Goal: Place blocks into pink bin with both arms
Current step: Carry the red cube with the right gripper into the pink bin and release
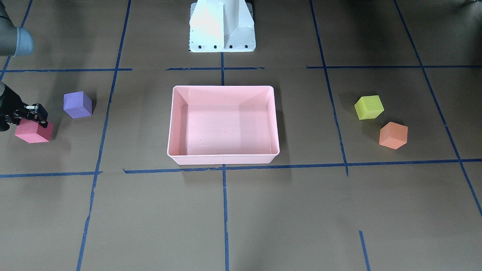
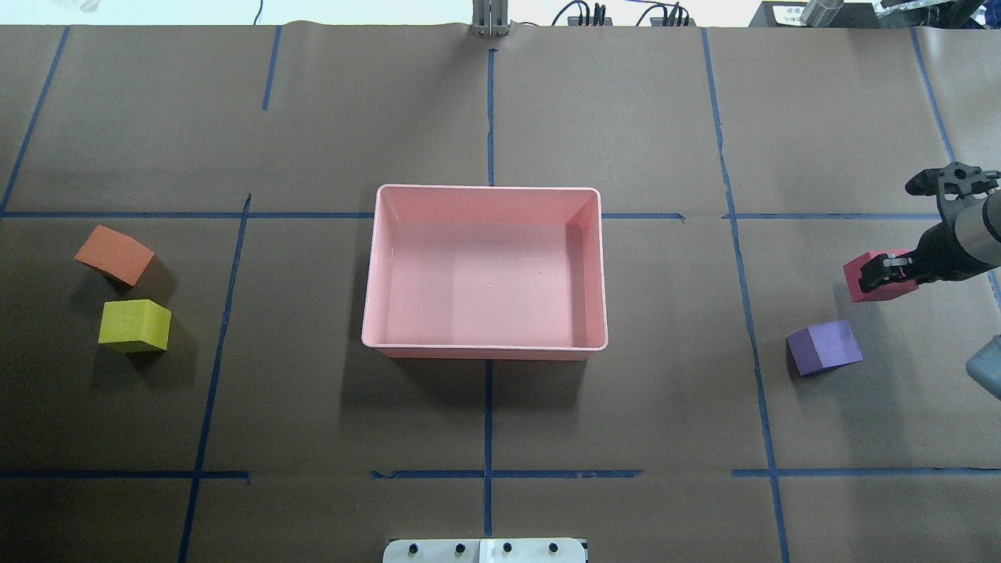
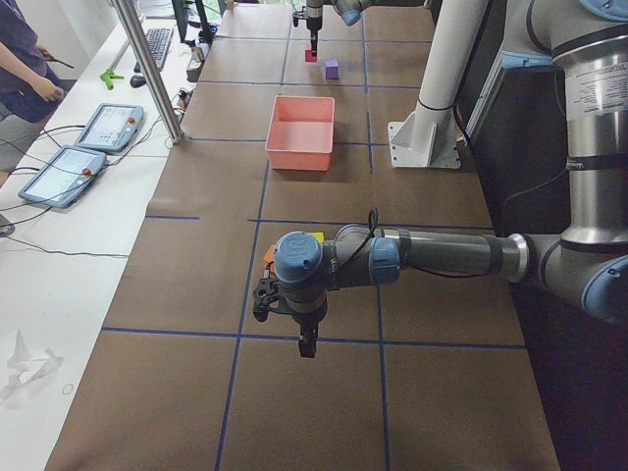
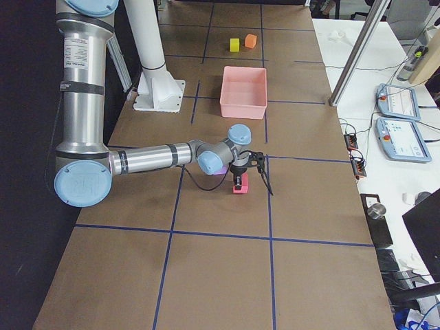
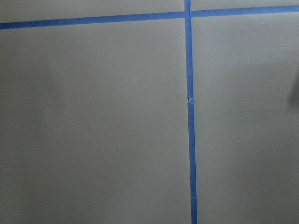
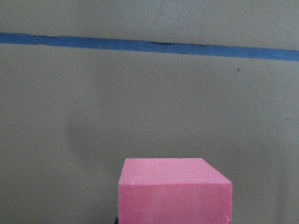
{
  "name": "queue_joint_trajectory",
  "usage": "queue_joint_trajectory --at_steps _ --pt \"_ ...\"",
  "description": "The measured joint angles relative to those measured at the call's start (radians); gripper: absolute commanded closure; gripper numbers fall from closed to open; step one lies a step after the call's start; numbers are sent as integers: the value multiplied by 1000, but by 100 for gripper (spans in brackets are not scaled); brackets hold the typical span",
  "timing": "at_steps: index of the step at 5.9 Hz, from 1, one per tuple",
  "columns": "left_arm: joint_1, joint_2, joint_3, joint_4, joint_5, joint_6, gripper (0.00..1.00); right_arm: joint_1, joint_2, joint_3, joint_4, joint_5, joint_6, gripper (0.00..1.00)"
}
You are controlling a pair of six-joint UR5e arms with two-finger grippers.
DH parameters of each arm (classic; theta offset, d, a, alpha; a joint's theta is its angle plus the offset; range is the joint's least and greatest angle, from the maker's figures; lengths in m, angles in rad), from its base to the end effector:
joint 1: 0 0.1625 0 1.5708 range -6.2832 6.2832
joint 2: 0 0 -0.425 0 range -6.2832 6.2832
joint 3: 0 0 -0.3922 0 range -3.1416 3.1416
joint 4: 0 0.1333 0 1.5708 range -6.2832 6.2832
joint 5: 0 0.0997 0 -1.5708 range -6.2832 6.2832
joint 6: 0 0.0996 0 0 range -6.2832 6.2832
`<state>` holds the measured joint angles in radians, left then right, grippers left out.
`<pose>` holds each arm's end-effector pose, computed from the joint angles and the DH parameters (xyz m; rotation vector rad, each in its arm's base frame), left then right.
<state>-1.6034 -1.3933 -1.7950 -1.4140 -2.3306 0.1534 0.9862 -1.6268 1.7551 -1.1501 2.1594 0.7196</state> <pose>-0.0780 -0.4056 0.6452 -0.0338 0.7656 0.0730 -0.2073 -0.4546 0.5553 0.0754 -0.7784 -0.0335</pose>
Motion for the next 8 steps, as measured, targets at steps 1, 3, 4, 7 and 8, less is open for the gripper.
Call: queue_joint_trajectory --at_steps 1,3,4,7,8 --pt "0 -1 -12 -2 0 0 0 1 51 57 -71 14 10 88" --pt "7 -9 -38 -6 0 -1 0 -28 290 142 -364 30 133 87" --pt "16 -34 -46 -21 -1 -3 0 -85 415 149 -452 24 256 87" --pt "75 -77 -39 -156 -1 -4 0 -353 716 66 -533 -168 660 53" --pt "107 -82 -35 -194 -2 -12 0 -421 803 -4 -535 -230 746 1"
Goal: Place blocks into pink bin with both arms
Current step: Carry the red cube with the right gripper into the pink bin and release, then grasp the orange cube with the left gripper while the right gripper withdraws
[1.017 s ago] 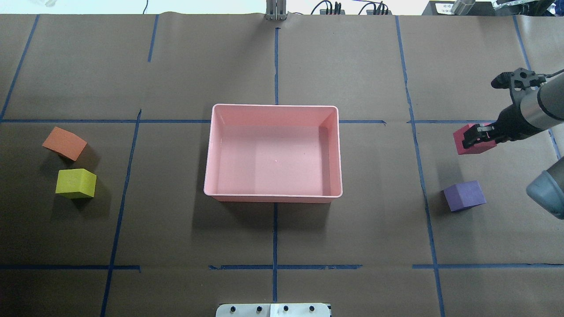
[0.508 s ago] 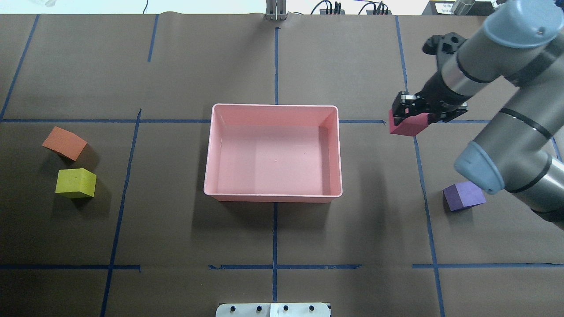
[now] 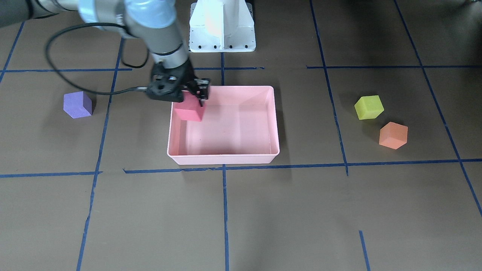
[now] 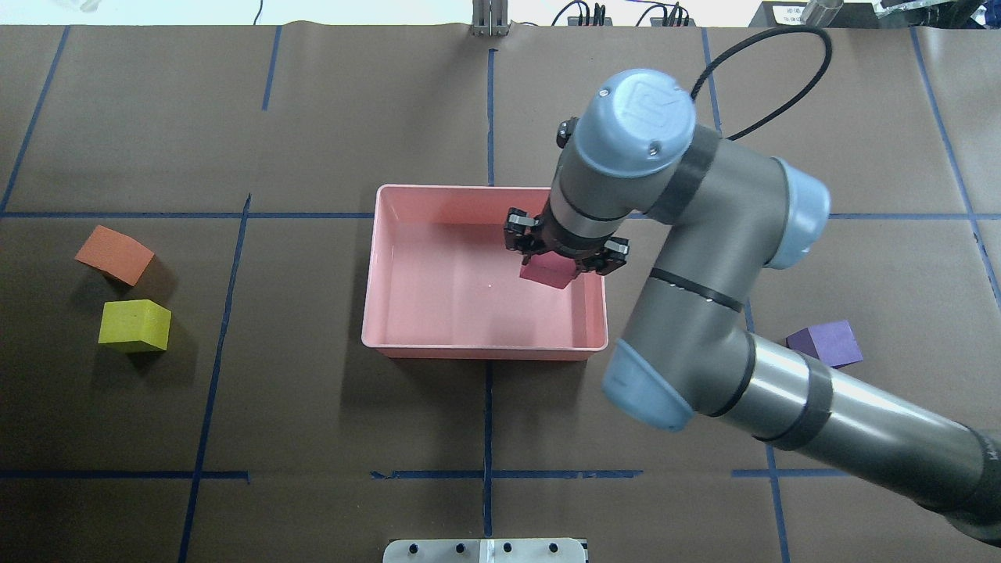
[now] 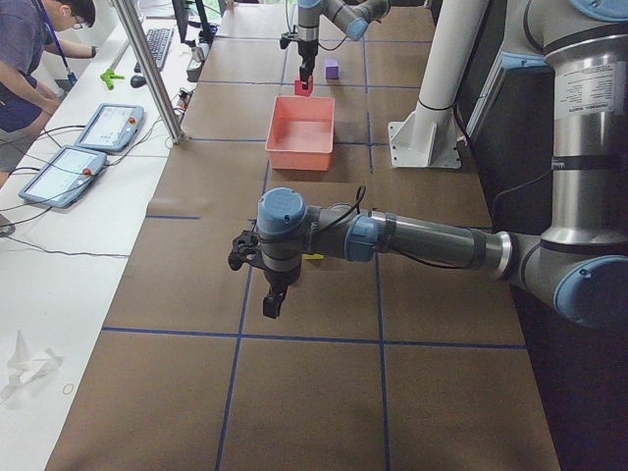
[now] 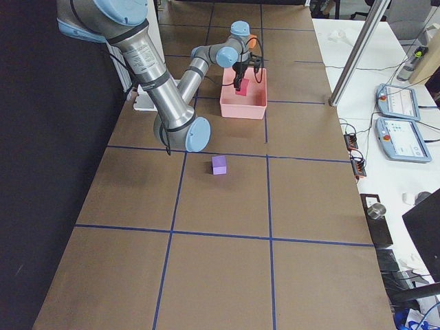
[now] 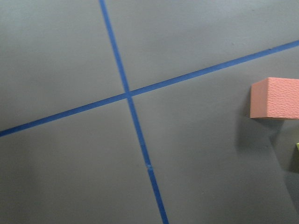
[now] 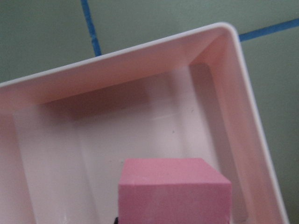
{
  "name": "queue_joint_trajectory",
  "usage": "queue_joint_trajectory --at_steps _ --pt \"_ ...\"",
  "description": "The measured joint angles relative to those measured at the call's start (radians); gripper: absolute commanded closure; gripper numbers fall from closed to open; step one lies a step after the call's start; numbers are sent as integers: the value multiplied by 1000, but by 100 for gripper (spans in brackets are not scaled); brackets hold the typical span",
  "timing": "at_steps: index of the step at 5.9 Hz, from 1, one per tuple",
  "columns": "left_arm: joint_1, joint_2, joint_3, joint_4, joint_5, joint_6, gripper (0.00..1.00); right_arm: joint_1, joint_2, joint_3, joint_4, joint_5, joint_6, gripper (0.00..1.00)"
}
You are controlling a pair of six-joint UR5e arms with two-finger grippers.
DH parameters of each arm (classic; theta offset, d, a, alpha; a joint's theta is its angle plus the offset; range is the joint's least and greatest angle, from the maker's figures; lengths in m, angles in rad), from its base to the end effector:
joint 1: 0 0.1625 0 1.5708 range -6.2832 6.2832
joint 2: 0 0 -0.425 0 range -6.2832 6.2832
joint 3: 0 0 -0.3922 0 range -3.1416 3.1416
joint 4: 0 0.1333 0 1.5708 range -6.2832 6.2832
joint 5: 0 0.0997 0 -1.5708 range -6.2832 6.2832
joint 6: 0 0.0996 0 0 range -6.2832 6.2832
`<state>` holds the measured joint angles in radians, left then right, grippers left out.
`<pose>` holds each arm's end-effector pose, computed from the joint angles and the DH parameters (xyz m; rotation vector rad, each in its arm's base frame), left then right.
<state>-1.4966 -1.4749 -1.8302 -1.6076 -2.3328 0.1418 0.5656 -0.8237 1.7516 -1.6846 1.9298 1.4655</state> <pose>-0.0304 -0.4618 0.5725 0.2168 0.7550 0.2811 -0.5047 -0.4368 0.1519 -0.0551 -0.8742 0.2845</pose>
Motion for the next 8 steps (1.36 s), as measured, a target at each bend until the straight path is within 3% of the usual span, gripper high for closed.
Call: queue_joint_trajectory --at_steps 2,3,4,6,8 --pt "70 -7 8 -99 -6 -132 0 -57 54 -52 -1 -71 41 0" --pt "141 -9 13 -163 -7 -226 0 -41 47 -51 -9 -57 1 0" --pt "207 -20 34 -228 -6 -308 0 1 31 -31 -43 -16 -83 0" --pt "295 -100 187 -435 1 -490 0 118 -74 74 -104 78 -283 0" --pt "403 -148 274 -584 83 -660 0 177 -162 135 -111 110 -401 0"
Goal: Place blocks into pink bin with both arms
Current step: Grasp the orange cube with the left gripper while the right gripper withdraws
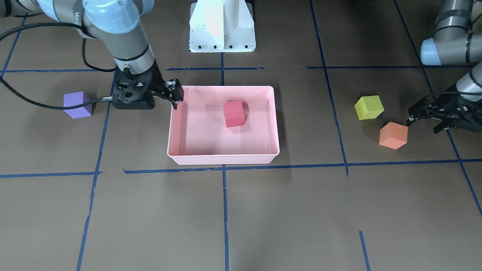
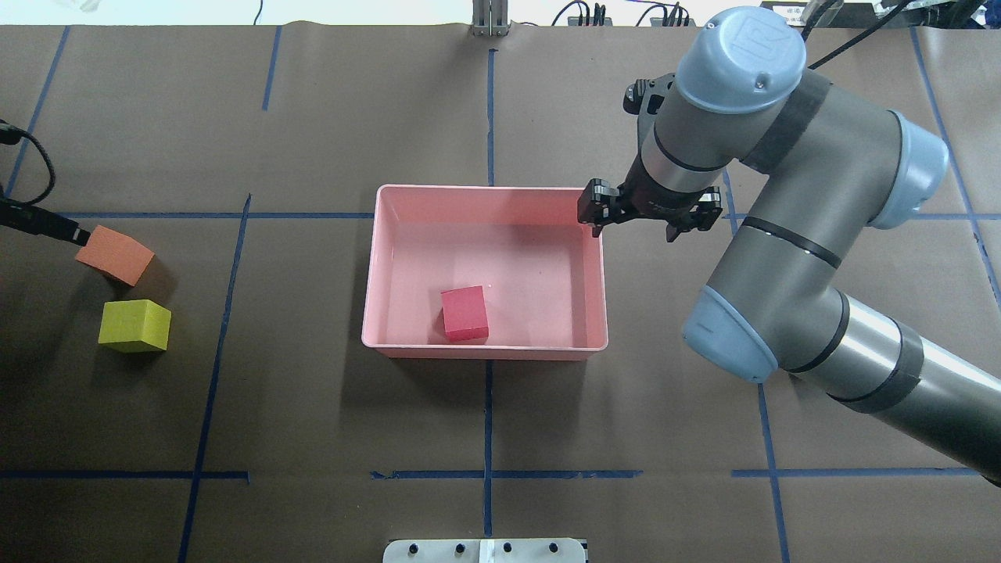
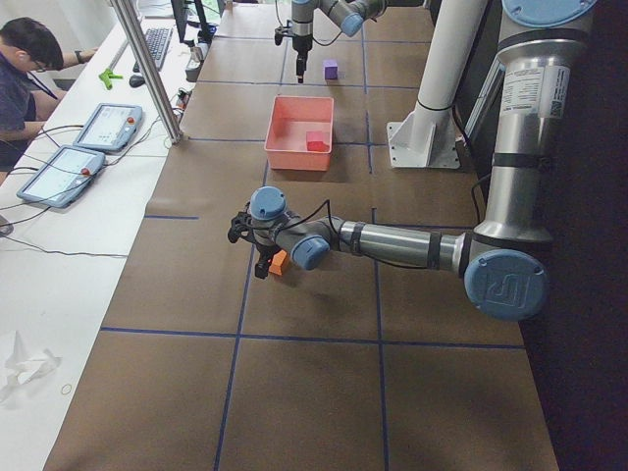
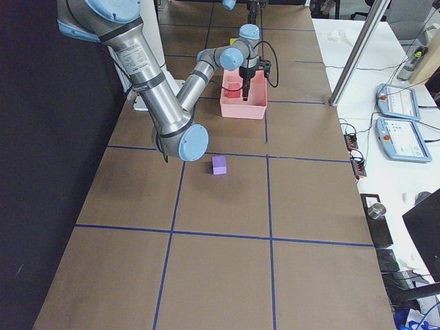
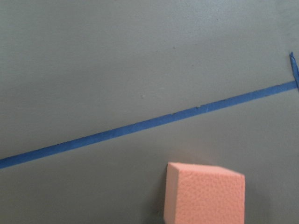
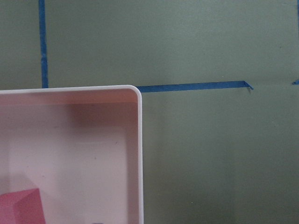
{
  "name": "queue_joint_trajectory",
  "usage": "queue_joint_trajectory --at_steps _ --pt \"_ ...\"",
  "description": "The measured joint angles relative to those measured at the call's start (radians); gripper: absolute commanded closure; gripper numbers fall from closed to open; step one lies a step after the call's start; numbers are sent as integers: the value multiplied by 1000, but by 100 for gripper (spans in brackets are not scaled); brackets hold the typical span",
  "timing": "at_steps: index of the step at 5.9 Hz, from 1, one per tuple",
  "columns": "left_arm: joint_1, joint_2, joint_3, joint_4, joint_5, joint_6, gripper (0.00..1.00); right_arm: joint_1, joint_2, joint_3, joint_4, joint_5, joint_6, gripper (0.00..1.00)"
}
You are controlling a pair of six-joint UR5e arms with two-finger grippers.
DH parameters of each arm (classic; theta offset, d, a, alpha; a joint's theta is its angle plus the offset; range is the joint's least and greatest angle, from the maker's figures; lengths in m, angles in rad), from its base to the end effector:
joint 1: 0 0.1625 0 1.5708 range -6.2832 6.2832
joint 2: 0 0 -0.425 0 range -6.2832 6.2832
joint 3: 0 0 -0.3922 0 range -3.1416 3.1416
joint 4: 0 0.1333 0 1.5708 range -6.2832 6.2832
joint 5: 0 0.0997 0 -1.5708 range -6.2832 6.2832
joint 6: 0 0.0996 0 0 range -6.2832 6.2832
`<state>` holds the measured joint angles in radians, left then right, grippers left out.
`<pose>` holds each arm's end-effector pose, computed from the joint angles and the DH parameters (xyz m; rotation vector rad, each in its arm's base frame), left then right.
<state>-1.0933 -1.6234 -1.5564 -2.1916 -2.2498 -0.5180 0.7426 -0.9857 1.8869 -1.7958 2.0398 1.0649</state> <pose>0.1856 -0.5126 0.5722 0.2439 0.8762 0.1859 -0.3908 -0.4785 0.2162 0.0220 -0.8012 0.0654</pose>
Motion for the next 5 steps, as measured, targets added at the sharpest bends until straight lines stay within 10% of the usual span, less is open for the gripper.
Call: queue_joint_trajectory --at_steps 2,4,5 --pt "91 -20 18 -28 66 -63 0 32 -51 20 2 29 -83 0" --pt "130 -51 69 -29 102 -68 57 39 -76 22 6 35 -109 0" --pt "135 -61 81 -29 104 -69 63 43 -81 22 7 36 -119 0"
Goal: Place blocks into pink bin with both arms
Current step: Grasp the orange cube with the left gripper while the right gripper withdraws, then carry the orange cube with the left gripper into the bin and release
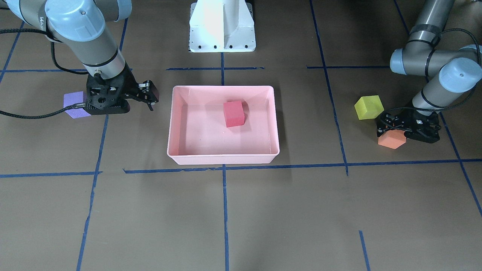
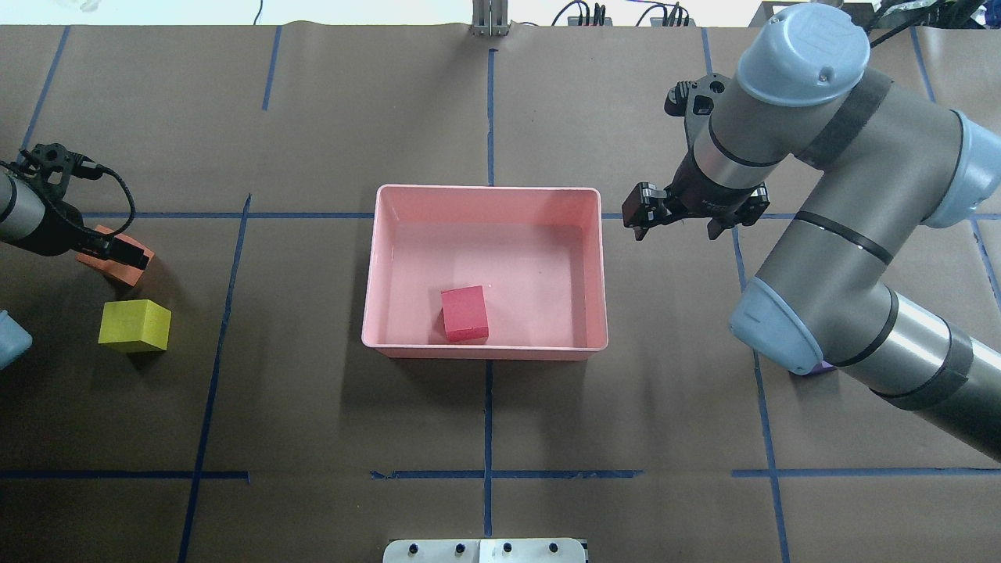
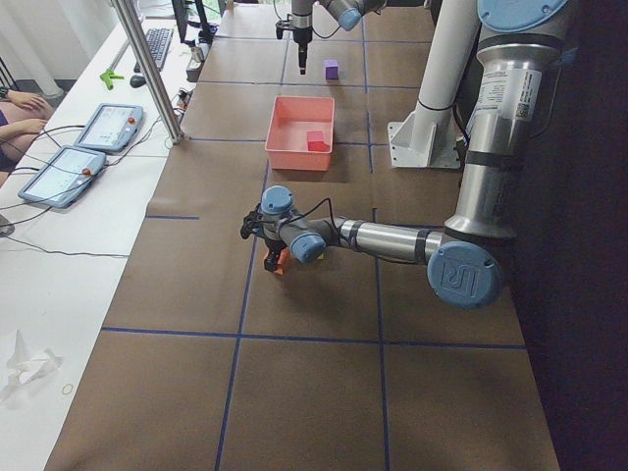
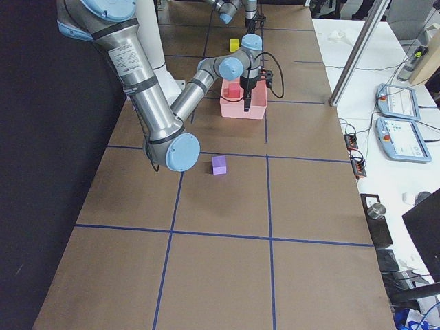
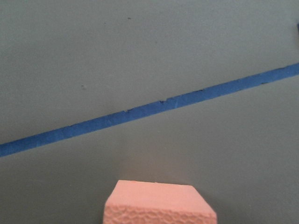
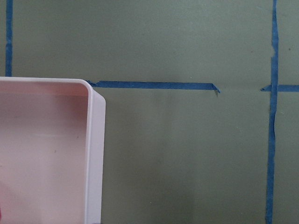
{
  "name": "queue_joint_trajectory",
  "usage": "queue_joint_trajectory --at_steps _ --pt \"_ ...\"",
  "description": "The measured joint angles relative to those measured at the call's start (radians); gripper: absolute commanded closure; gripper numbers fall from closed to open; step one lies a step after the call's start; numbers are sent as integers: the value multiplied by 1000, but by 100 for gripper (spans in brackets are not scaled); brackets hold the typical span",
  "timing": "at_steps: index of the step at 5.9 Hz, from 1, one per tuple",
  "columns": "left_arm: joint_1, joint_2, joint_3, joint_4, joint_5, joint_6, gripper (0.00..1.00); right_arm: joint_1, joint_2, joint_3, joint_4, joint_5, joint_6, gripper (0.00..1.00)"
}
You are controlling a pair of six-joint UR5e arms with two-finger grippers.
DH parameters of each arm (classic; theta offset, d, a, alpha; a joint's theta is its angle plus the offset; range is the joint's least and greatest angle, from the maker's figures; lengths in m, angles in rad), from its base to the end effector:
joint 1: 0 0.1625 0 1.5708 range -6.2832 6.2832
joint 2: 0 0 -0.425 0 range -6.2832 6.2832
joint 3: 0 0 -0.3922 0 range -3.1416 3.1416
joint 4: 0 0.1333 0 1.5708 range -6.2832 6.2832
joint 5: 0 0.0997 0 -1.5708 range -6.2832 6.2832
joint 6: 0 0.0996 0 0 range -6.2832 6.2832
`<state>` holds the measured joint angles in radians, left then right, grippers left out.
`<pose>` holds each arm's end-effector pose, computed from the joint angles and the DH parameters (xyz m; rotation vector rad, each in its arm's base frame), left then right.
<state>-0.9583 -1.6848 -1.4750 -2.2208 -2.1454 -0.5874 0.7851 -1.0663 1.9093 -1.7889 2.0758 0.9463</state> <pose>0.2632 -0.5123 0.5815 0.2240 0.8233 0.2155 -0.3629 -0.4831 0.2541 0.0241 -0.7812 -0.0054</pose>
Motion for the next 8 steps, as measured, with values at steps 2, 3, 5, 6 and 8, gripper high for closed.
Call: queue_joint_trajectory --at_steps 2,3,5,6,8 --pt "-3 -31 -40 21 -2 -19 63 33 -29 1 1 9 -72 0" --pt "-9 -72 -97 82 -3 -77 63 67 -71 11 1 22 -144 0" --pt "-6 -222 -273 378 -1 -254 63 140 -212 68 19 31 -334 0" --pt "16 -318 -332 525 2 -352 63 167 -297 87 73 39 -400 0" --pt "159 -480 -351 647 93 -581 16 183 -483 96 306 60 -437 0"
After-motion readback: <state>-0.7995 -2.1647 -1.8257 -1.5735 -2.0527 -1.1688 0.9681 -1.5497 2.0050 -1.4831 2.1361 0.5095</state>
